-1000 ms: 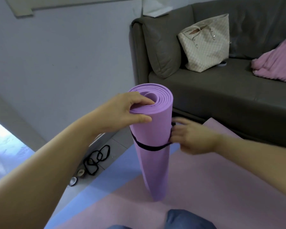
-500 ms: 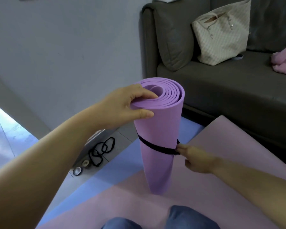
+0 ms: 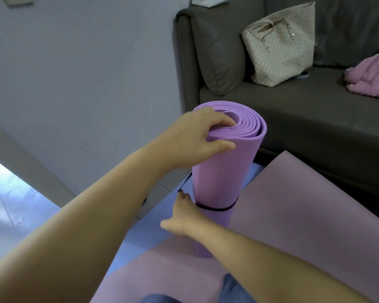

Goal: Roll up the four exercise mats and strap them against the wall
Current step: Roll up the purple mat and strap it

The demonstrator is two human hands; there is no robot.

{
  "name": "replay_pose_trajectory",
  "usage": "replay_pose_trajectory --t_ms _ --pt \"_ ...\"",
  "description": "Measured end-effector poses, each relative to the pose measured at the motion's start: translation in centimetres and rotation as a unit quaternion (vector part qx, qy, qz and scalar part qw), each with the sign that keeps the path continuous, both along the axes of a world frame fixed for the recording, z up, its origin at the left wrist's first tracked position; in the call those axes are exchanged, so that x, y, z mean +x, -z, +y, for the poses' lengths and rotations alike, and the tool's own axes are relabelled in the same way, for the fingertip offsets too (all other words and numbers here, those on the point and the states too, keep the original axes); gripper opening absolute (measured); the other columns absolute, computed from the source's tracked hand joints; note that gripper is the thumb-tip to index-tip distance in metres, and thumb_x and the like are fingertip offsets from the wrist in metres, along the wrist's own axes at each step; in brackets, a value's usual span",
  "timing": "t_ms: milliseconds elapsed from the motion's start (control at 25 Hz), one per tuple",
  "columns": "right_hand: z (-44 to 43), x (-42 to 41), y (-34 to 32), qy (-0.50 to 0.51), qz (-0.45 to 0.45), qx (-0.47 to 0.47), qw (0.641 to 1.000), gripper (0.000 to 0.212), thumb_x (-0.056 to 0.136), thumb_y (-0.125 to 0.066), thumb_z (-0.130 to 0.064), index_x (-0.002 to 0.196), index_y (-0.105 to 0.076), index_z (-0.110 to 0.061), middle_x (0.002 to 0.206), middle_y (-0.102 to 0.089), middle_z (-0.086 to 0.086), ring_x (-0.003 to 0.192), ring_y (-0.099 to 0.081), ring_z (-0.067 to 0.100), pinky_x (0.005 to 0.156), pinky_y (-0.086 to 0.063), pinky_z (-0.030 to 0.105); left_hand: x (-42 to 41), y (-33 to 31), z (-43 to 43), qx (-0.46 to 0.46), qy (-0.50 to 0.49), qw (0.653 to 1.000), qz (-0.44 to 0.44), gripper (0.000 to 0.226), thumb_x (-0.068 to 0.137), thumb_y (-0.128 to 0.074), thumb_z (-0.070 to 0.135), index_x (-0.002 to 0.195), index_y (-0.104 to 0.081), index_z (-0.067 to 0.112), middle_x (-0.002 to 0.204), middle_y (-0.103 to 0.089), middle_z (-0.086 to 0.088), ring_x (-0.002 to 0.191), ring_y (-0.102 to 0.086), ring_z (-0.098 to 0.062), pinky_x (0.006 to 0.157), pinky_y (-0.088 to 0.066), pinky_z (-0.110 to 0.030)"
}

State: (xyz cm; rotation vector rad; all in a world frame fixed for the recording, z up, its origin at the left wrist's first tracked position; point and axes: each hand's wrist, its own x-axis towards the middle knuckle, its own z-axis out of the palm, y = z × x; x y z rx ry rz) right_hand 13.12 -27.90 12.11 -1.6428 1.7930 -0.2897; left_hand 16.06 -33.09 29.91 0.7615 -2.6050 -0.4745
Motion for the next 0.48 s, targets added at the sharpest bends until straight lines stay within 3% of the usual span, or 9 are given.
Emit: replay_pose_trajectory --t_ms 120,240,360,480 --pt "3.2 0.0 2.8 -0.052 0.059 0.042 0.996 0.092 0.085 -0.062 -0.017 0.151 0.001 -0.003 0.151 -0.018 0.011 0.124 -0.046 0.031 0.092 -0.043 0.034 1.0 0.0 -1.2 0.003 -0.016 1.0 0.005 0.044 0.086 -0.065 0.036 0.125 -0.059 0.017 0.111 -0.053 0.011 0.101 -0.047 0.0 0.088 -0.033 -0.005" --pt "7.6 -4.0 4.3 -0.092 0.072 -0.003 0.993 0.069 0.083 -0.057 -0.016 0.142 -0.022 -0.009 0.139 -0.034 0.009 0.106 -0.054 0.034 0.076 -0.045 0.035 3.0 -0.1 -2.8 0.021 -0.045 0.999 0.011 0.045 0.084 -0.062 0.041 0.124 -0.059 0.021 0.111 -0.051 0.018 0.102 -0.048 0.0 0.087 -0.031 -0.001" --pt "7.3 -10.0 3.6 -0.138 0.117 -0.033 0.983 0.061 0.085 -0.05 -0.014 0.142 -0.028 -0.016 0.138 -0.042 0.006 0.103 -0.057 0.035 0.08 -0.047 0.038 3.4 -0.1 -2.3 0.034 -0.03 0.999 0.002 0.047 0.081 -0.058 0.044 0.124 -0.059 0.024 0.108 -0.051 0.024 0.101 -0.049 0.005 0.087 -0.033 -0.001" --pt "3.7 -16.8 1.7 -0.214 0.247 -0.042 0.944 0.062 0.087 -0.044 -0.005 0.145 -0.031 -0.025 0.148 -0.036 -0.003 0.117 -0.052 0.026 0.09 -0.045 0.035 3.2 -0.1 -1.5 0.037 -0.019 0.999 -0.003 0.041 0.087 -0.065 0.035 0.126 -0.057 0.023 0.107 -0.051 0.024 0.097 -0.049 0.006 0.086 -0.032 0.001"
